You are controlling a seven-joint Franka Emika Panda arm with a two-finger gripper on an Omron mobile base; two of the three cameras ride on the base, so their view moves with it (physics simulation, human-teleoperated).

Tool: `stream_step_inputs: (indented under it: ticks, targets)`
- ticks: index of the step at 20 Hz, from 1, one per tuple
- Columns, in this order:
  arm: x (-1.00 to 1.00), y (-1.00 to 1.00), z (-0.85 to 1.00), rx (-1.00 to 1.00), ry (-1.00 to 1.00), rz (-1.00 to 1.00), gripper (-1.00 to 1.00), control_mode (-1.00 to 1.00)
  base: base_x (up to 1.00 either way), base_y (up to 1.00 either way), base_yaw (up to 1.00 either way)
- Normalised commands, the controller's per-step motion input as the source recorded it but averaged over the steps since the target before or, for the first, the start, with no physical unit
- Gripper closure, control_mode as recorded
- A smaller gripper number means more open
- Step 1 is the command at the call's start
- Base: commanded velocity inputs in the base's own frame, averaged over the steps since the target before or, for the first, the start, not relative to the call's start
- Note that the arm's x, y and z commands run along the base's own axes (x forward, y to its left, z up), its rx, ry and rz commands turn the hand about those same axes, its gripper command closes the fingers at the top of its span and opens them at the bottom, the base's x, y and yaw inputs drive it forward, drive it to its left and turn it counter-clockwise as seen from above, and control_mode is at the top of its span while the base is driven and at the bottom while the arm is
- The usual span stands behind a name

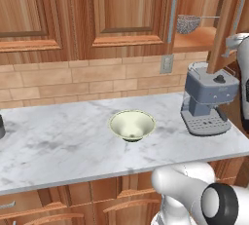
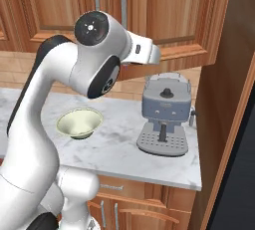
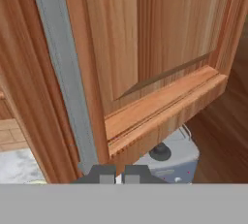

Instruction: Open the cabinet and setup a tea strainer by placing it in the bowl upright.

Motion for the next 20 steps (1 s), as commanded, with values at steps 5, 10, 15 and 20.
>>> stream_step_inputs:
  ticks: [5, 10, 15, 20]
  targets:
    - [-0.72, -0.21, 0.00, 0.00, 0.02, -0.06, 1.00, -1.00, 0.00, 0.00, 0.00]
    - [-0.55, 0.18, 0.09, -0.10, 0.02, -0.11, -1.00, -1.00, 0.00, 0.00, 0.00]
    - [-0.24, 0.79, 0.20, -0.27, 0.10, -0.16, -1.00, -1.00, 0.00, 0.00, 0.00]
    - [-0.01, 0.68, 0.12, -0.25, 0.19, -0.10, -1.00, -1.00, 0.00, 0.00, 0.00]
